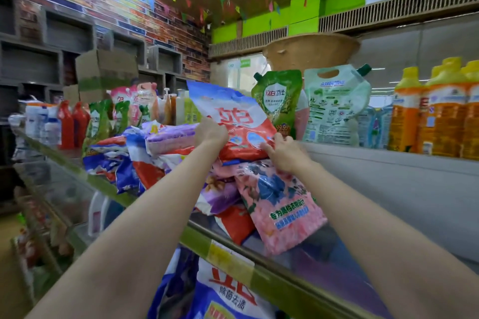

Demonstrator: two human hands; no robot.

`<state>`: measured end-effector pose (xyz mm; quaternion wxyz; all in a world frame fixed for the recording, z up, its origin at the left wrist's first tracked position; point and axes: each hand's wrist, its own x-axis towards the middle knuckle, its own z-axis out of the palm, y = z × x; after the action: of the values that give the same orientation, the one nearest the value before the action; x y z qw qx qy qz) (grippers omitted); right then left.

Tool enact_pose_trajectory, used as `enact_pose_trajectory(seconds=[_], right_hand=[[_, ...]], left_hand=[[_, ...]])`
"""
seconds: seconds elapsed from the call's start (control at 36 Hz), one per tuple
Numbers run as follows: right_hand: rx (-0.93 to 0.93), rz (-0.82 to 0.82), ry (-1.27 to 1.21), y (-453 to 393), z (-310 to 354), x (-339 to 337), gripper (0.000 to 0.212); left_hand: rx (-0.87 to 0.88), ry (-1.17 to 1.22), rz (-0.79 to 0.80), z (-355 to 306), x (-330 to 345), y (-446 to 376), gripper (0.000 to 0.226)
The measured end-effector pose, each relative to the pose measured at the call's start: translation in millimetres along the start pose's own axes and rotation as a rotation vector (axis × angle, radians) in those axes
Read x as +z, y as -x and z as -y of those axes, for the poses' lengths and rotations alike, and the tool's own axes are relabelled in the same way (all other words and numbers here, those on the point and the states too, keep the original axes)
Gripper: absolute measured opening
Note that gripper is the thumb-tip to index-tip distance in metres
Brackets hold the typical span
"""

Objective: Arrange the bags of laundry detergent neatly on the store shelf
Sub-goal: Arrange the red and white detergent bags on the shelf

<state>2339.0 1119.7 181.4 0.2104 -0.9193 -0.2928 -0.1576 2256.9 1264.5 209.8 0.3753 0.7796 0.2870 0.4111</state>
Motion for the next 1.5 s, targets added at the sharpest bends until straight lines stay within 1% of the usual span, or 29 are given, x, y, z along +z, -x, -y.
enact_pose_trajectory(seconds=[0.11, 0.19, 0.22, 0.31, 0.33, 0.36, 0.42, 0.44, 0.53, 0.56, 0.58, 0.61, 0.67, 0.69, 0.72, 0.78, 0.81, 0.83, 0.86, 0.89, 0.94, 1.0, 1.06, 1.11, 1.17, 1.19, 1.25, 1.33, 1.5], right_hand=[[0.001, -0.015, -0.057, 4.3, -2.2, -2.2, 0.061], [0.047, -0.036, -0.162, 9.6, -4.1, -8.8, 0.061], [0.065, -0.031, -0.197, 11.1, -5.8, -10.6, 0.067], [0.113, -0.051, -0.507, 8.1, -21.2, -10.6, 0.109], [0.135, -0.087, -0.584, 15.1, -21.3, -15.2, 0.110], [0.168, -0.127, -0.619, 25.4, -21.0, -22.3, 0.098], [0.250, -0.221, -0.692, 50.2, -13.9, -36.5, 0.063], [0.281, -0.258, -0.751, 56.2, -18.7, -40.6, 0.053], [0.257, -0.299, -0.928, 87.6, -26.6, -46.7, 0.018], [0.275, -0.286, -0.963, 98.3, -29.1, -48.0, 0.018], [0.306, -0.284, -1.005, 109.6, -31.6, -48.9, 0.024], [0.347, -0.319, -1.006, 120.8, -35.4, -48.7, 0.028], [0.419, -0.476, -0.935, 136.8, -52.1, -47.4, 0.027], [0.439, -0.527, -0.910, 146.6, -57.9, -51.1, 0.022], [0.468, -0.554, -0.893, 158.5, -60.9, -56.0, 0.019], [0.535, -0.559, -0.838, 185.5, -65.8, -69.7, 0.023], [0.549, -0.577, -0.808, 196.7, -72.7, -77.0, 0.024], [0.558, -0.609, -0.788, 205.9, -81.9, -83.7, 0.019], [0.560, -0.658, -0.766, 214.8, -89.1, -91.0, 0.012], [0.564, -0.712, -0.739, 224.0, -96.0, -97.8, 0.011], [0.579, -0.777, -0.696, 242.4, -110.6, -109.5, 0.008], [0.581, -0.806, -0.705, 265.6, -122.5, -123.9, 0.016], [0.564, -0.826, -0.738, 289.8, -136.8, -140.6, 0.020], [0.547, -0.860, -0.743, 311.3, -155.7, -155.4, 0.018], [0.548, -0.893, -0.707, 329.8, -169.5, -170.2, 0.011], [0.557, -0.896, -0.709, 338.2, -178.8, -178.3, 0.009], [0.563, -0.907, -0.754, 356.3, -196.2, -192.0, 0.017], [0.555, -0.897, -0.784, 380.4, -218.2, -211.9, 0.010], [0.562, -0.910, -0.888, 404.1, -247.1, -226.1, 0.016]], left_hand=[[0.062, 0.137, -0.131, -6.1, -0.3, 3.0, 0.031], [0.166, 0.233, -0.165, -19.5, -7.4, 11.5, 0.025], [0.190, 0.263, -0.157, -23.8, -10.0, 15.3, 0.025], [0.199, 0.369, -0.109, -30.8, -16.4, 26.5, 0.023], [0.190, 0.398, -0.092, -30.9, -18.1, 30.0, 0.023], [0.186, 0.415, -0.081, -30.5, -20.3, 34.7, 0.023], [0.197, 0.430, -0.062, -27.1, -24.7, 47.4, 0.024], [0.196, 0.439, -0.042, -24.2, -25.1, 54.1, 0.024], [0.174, 0.511, 0.077, -17.9, -26.9, 78.9, 0.014], [0.176, 0.540, 0.125, -16.5, -26.6, 86.6, 0.008], [0.165, 0.554, 0.169, -13.9, -24.0, 92.4, 0.009], [0.157, 0.562, 0.204, -10.3, -19.1, 96.1, 0.016], [0.135, 0.582, 0.260, 0.0, 1.1, 97.1, 0.039], [0.125, 0.589, 0.296, -2.1, -0.4, 110.1, 0.040], [0.121, 0.585, 0.338, -3.4, 2.2, 120.2, 0.032], [0.137, 0.568, 0.406, -14.8, -5.4, 154.2, 0.008], [0.133, 0.562, 0.435, -19.0, -2.7, 166.3, 0.008], [0.140, 0.561, 0.464, -24.8, -2.0, 180.4, 0.011], [0.154, 0.547, 0.493, -29.8, 1.0, 192.3, 0.019], [0.168, 0.538, 0.511, -34.4, 6.8, 202.1, 0.026], [0.180, 0.527, 0.526, -47.2, 14.0, 223.3, 0.030], [0.141, 0.541, 0.543, -62.9, 21.6, 245.1, 0.028], [0.072, 0.620, 0.569, -81.1, 31.7, 269.4, 0.028], [0.020, 0.673, 0.598, -97.9, 41.2, 295.1, 0.029], [0.016, 0.698, 0.607, -112.8, 49.1, 319.4, 0.027], [0.011, 0.719, 0.618, -121.6, 53.4, 330.7, 0.026], [0.010, 0.751, 0.641, -137.3, 61.9, 352.8, 0.025], [-0.041, 0.826, 0.686, -158.0, 74.9, 383.8, 0.028], [-0.073, 0.873, 0.661, -181.6, 96.0, 422.0, 0.027]])
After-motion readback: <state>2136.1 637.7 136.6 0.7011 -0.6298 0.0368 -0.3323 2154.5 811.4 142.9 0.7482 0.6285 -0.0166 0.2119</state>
